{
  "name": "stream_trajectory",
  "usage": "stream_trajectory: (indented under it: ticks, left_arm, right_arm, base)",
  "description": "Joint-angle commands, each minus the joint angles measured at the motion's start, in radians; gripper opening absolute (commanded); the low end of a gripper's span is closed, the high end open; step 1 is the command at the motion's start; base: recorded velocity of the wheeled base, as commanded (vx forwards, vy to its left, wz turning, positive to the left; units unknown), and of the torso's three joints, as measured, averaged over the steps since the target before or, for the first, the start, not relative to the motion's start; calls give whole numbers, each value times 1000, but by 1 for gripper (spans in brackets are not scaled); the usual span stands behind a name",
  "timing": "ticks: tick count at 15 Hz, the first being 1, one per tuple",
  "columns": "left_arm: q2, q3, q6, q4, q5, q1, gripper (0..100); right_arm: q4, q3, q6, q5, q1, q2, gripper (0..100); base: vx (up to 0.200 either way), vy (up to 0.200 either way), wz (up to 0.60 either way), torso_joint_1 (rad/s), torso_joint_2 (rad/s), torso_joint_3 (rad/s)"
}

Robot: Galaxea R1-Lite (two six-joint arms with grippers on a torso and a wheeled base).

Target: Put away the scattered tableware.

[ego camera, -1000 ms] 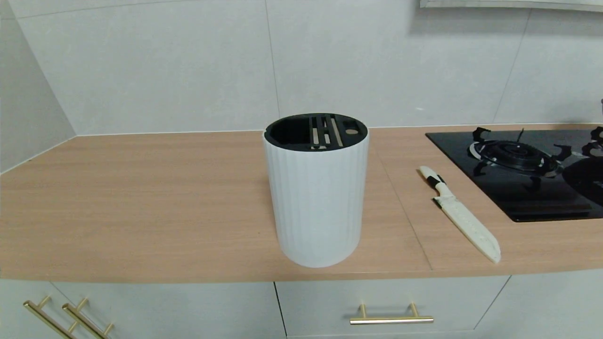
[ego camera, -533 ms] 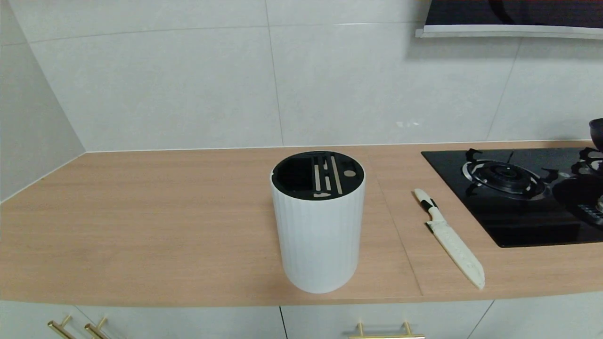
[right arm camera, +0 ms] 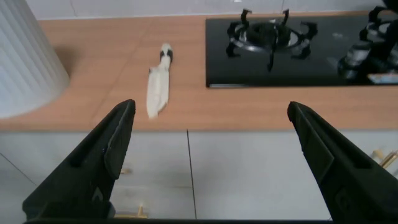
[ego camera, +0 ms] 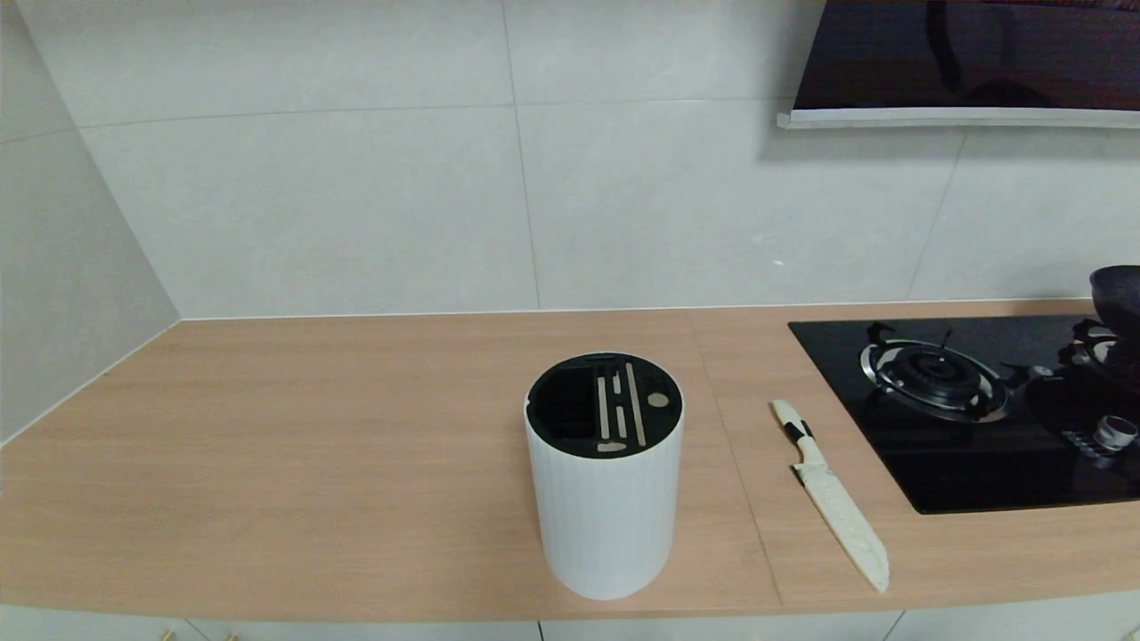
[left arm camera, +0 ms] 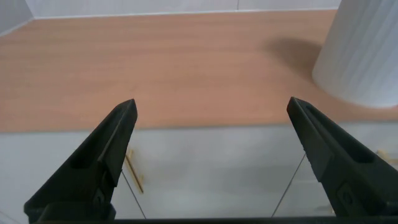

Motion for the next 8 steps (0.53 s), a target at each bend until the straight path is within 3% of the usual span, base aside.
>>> stream_trajectory:
  ticks: [1,8]
  left_arm:
    - [0,-2,0,0,0,0,100]
    - [0,0,0,0,0,0,100]
  right_arm:
    - [0,0,0,0,0,1,100]
    - [0,0,0,0,0,1,100]
  base:
    - [0,0,0,276,-598,-320]
    - [0,0,0,226,-473,-249]
